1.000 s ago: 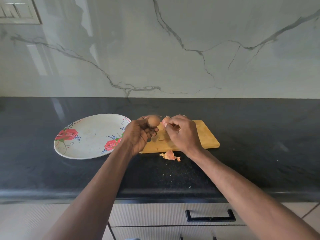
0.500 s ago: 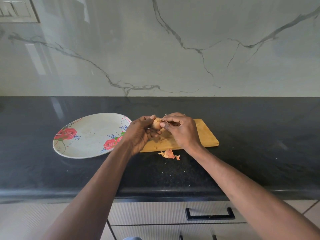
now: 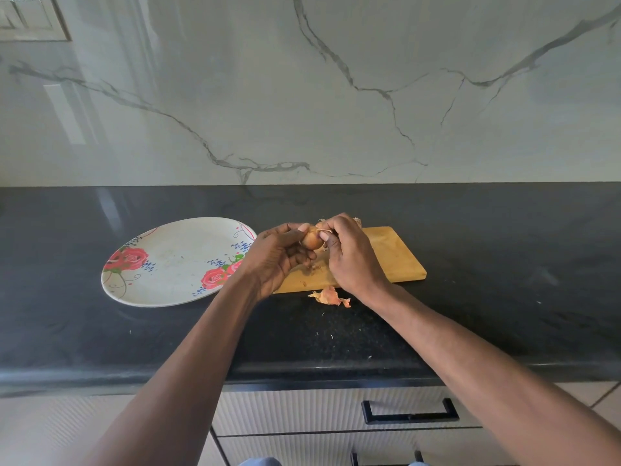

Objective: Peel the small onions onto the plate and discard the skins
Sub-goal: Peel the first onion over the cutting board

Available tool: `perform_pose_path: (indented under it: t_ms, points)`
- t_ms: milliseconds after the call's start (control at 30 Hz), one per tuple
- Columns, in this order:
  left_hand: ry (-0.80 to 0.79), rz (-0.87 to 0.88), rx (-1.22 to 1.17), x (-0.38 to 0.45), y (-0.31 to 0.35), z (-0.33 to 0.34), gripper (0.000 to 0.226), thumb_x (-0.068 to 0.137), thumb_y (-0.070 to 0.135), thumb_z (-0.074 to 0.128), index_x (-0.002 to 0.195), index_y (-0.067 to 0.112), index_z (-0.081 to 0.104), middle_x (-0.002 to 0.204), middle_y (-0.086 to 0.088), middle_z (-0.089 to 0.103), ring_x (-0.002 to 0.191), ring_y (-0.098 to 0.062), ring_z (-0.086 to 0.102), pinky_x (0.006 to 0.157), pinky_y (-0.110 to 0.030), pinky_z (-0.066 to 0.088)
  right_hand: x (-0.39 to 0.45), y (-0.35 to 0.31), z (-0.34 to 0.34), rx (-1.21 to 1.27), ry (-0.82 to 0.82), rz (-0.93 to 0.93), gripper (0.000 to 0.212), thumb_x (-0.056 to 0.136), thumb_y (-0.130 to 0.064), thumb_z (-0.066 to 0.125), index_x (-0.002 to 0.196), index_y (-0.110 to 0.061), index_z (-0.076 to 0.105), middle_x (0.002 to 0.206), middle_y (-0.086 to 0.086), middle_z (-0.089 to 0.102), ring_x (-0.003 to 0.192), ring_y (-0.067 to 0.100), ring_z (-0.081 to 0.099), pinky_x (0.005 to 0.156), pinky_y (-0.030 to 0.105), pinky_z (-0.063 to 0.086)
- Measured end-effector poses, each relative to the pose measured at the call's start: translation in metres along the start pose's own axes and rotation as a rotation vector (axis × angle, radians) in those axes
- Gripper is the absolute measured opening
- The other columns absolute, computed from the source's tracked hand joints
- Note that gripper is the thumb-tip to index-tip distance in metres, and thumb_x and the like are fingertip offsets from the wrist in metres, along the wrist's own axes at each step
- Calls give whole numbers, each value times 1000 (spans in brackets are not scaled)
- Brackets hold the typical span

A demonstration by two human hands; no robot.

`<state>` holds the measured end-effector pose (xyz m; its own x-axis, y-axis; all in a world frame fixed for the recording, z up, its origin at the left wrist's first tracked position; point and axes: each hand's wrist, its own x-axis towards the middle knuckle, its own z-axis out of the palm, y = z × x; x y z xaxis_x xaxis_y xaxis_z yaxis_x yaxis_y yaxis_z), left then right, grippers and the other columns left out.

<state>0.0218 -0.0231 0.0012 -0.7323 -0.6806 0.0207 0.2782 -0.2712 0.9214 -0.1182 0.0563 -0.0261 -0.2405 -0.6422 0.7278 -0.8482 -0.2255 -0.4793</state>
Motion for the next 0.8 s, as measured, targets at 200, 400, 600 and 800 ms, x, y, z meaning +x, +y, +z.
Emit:
perform_pose_path:
  t_ms: [200, 400, 600, 800]
  points:
    - [34, 1, -77, 3, 0, 0, 21, 105, 8, 44, 116, -5, 57, 86, -21, 69, 63, -21, 64, 53, -23, 55, -3, 0, 0, -37, -7, -49, 7, 95, 4, 56, 90, -2, 55, 90, 0, 50, 82, 3, 41, 73, 27, 40]
    - [37, -9, -116, 3, 1, -1, 19, 104, 3, 38, 113, -4, 54, 81, -21, 68, 60, -21, 62, 50, -24, 52, 0, -3, -9, 72, 46, 37, 32, 89, 8, 65, 117, -7, 68, 108, 0, 65, 99, 12, 62, 88, 28, 55]
    - [54, -26, -89, 8, -2, -7, 26, 104, 8, 42, 116, -3, 63, 91, -20, 68, 64, -21, 60, 54, -23, 53, 0, -5, -13, 174, -24, 111, 30, 88, -7, 74, 118, -12, 73, 111, -3, 68, 105, 8, 61, 89, 27, 55]
    - [85, -60, -33, 11, -6, -8, 24, 103, 10, 46, 109, 0, 67, 87, -18, 67, 58, -17, 56, 50, -21, 48, -1, -2, -12, 230, 0, 115, 23, 81, -3, 79, 104, -6, 77, 101, 5, 71, 97, 19, 67, 86, 42, 58]
